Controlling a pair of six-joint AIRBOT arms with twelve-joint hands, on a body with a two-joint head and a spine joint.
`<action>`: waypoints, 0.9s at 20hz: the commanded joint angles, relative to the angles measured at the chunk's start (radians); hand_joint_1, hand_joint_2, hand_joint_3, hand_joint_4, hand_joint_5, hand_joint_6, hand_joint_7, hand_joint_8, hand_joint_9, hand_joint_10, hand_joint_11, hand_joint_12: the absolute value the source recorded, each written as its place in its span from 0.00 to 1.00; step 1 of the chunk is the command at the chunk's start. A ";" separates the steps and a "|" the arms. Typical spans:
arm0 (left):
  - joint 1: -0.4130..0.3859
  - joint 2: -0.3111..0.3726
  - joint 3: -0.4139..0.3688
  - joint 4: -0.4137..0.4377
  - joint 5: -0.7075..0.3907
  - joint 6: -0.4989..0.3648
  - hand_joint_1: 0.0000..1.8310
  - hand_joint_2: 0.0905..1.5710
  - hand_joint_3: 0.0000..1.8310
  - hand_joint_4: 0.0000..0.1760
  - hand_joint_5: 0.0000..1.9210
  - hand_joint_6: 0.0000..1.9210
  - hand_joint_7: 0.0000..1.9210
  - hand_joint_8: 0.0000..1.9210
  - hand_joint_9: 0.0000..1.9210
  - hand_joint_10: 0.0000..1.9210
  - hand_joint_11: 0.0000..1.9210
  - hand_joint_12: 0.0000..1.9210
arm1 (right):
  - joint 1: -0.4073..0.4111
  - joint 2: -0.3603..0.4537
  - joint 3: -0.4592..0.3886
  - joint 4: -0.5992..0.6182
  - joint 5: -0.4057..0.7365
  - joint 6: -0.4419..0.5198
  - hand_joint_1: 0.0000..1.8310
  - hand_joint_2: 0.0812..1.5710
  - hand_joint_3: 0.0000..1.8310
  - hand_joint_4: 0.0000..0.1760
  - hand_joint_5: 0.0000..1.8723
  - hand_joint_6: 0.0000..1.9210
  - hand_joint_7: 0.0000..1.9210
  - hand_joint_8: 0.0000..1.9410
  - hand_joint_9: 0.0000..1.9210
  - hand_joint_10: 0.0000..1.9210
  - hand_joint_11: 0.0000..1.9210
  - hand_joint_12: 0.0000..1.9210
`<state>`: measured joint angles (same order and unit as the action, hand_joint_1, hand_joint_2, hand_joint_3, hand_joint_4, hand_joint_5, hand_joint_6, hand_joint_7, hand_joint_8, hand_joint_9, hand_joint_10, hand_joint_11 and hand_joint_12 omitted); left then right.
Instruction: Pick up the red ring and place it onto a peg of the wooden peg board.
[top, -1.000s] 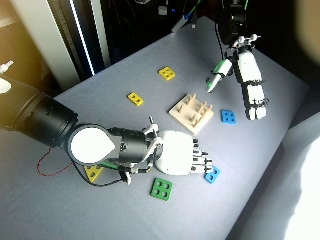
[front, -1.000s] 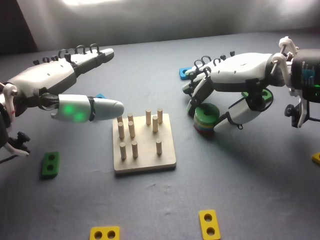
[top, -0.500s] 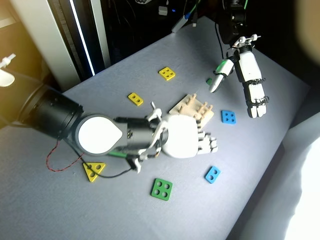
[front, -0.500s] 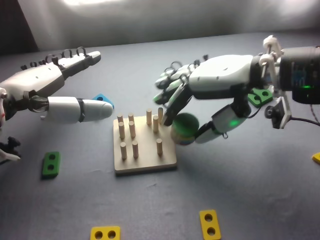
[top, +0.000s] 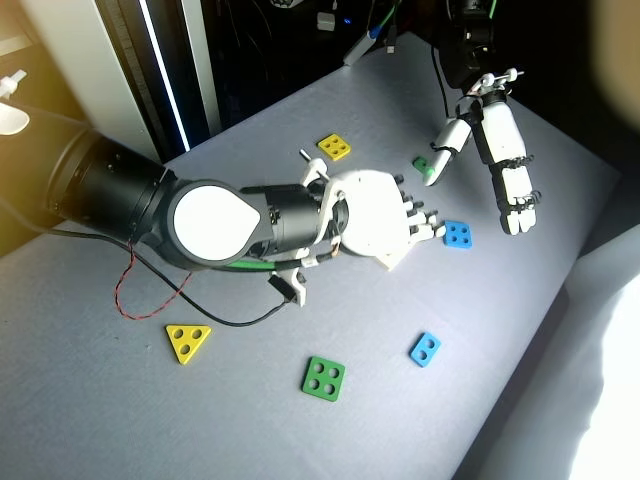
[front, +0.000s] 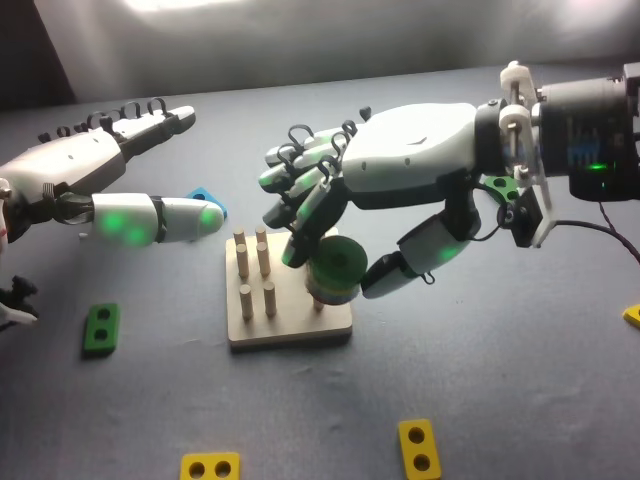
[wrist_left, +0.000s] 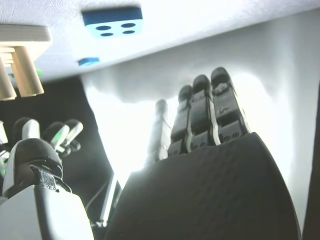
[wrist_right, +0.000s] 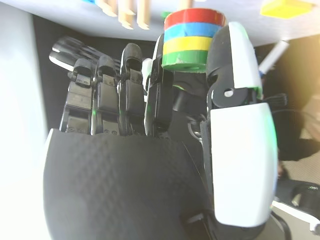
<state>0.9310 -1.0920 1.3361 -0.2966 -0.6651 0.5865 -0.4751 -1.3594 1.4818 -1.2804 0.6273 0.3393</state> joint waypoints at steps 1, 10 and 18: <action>-0.005 0.003 0.009 -0.007 -0.111 -0.004 0.14 0.56 0.00 0.76 0.00 0.00 0.00 0.00 0.00 0.00 0.00 0.00 | 0.021 -0.002 -0.005 0.053 0.055 0.006 0.63 0.70 0.00 0.00 0.51 0.53 0.22 0.00 0.06 0.00 0.00 0.00; -0.031 -0.006 0.017 0.007 -0.104 -0.004 0.15 0.57 0.00 0.92 0.00 0.00 0.00 0.00 0.00 0.00 0.00 0.00 | 0.037 -0.015 -0.007 0.002 0.040 0.017 0.61 0.69 0.00 0.00 0.53 0.51 0.23 0.00 0.08 0.00 0.00 0.00; -0.039 -0.008 0.018 0.012 -0.101 -0.004 0.14 0.58 0.00 0.75 0.00 0.00 0.00 0.00 0.00 0.00 0.00 0.00 | 0.046 -0.025 -0.006 -0.017 0.029 0.018 0.64 0.67 0.00 0.00 0.56 0.47 0.24 0.00 0.09 0.00 0.01 0.00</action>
<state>0.9031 -1.0954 1.3464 -0.2821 -0.6552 0.5865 -0.4450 -1.3781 1.4780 -1.3533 0.6125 0.3519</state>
